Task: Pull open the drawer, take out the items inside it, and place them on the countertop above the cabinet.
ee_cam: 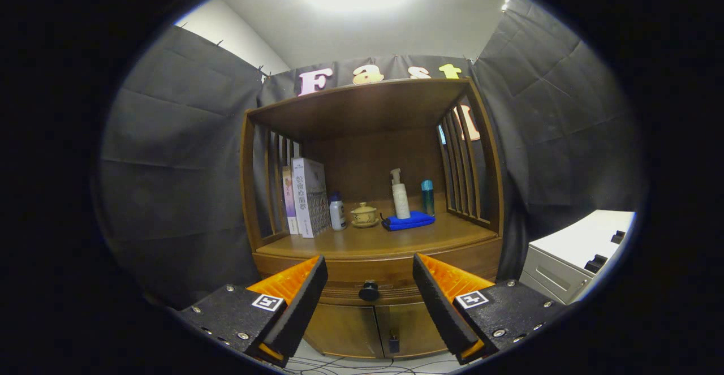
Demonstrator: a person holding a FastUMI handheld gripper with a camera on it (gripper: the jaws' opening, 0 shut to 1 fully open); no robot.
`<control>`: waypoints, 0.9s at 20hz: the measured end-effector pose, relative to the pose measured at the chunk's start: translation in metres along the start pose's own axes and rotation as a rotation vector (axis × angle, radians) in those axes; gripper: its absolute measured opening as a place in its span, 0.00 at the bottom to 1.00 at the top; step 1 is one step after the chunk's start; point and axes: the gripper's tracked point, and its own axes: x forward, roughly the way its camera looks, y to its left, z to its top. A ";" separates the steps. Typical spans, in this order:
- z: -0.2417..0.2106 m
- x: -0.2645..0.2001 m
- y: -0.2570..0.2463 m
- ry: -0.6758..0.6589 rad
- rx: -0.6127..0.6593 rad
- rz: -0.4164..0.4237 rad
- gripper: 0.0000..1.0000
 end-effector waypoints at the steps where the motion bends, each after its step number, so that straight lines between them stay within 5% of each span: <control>1: -0.006 0.006 0.001 0.013 -0.001 0.002 0.95; 18: -0.091 0.090 0.004 0.199 -0.029 0.000 0.95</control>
